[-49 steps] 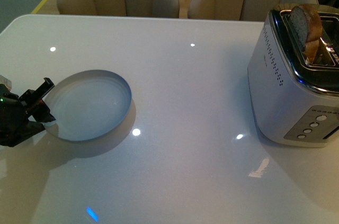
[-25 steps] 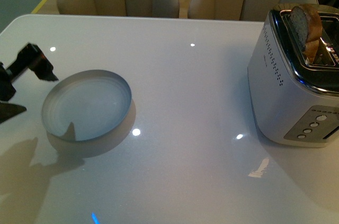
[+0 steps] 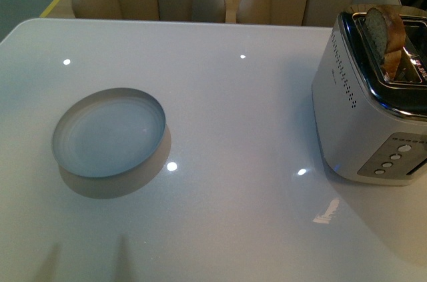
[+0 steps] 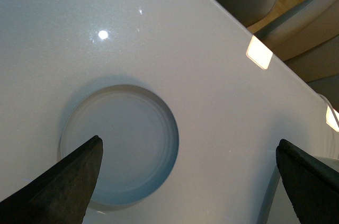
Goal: Left arm holds plate, right arm toasts bread
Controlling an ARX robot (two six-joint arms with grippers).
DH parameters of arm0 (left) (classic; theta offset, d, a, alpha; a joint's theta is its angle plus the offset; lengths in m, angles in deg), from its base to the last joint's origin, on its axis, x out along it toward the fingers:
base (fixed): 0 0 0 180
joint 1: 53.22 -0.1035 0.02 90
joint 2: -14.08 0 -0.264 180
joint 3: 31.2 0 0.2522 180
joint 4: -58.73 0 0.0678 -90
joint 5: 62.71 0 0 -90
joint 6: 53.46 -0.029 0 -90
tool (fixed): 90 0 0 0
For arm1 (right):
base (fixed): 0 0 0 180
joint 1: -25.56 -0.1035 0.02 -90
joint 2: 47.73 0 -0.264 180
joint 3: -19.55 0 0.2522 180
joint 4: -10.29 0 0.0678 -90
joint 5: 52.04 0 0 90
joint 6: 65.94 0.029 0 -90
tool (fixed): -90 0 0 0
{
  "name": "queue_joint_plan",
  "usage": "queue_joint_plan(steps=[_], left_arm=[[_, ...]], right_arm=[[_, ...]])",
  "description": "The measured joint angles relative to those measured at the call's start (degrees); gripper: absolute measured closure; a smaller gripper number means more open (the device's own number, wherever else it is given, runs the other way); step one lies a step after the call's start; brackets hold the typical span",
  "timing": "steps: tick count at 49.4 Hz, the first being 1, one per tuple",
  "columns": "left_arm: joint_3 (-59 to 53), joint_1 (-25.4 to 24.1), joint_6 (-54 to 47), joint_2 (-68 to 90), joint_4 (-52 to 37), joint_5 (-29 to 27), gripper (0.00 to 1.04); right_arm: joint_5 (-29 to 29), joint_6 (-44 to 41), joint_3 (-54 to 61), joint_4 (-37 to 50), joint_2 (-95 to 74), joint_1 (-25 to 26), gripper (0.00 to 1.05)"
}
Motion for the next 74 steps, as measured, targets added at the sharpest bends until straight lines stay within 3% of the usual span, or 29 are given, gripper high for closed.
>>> queue_joint_plan(steps=[6, 9, 14, 19, 24, 32, 74], left_arm=[[1.55, 1.99, 1.92, -2.75, 2.86, -1.64, 0.07], [-4.50, 2.21, -4.50, -3.93, -12.68, -6.86, 0.16], [-17.42, 1.86, -19.06, -6.51, -39.69, -8.31, 0.33], [-26.95, 1.36, -27.71, -10.27, -55.65, -8.22, 0.49], [-34.23, 0.57, -32.04, -15.74, -62.14, -7.63, 0.70], [-43.80, -2.19, -33.70, -22.18, -63.47, -4.22, 1.02], [-62.20, -2.84, -34.14, -51.47, -52.39, -4.15, 1.02]], right_arm=[[0.02, 0.00, 0.00, 0.00, 0.00, 0.00, 0.09], [-0.02, 0.00, 0.00, 0.00, 0.00, 0.00, 0.09], [-0.07, 0.00, 0.00, 0.00, 0.00, 0.00, 0.09], [-0.04, 0.00, 0.00, 0.00, 0.00, 0.00, 0.09], [-0.04, 0.00, 0.00, 0.00, 0.00, 0.00, 0.09], [-0.04, 0.02, 0.00, 0.00, 0.00, 0.00, 0.09], [-0.04, 0.02, 0.00, 0.00, 0.00, 0.00, 0.09]])
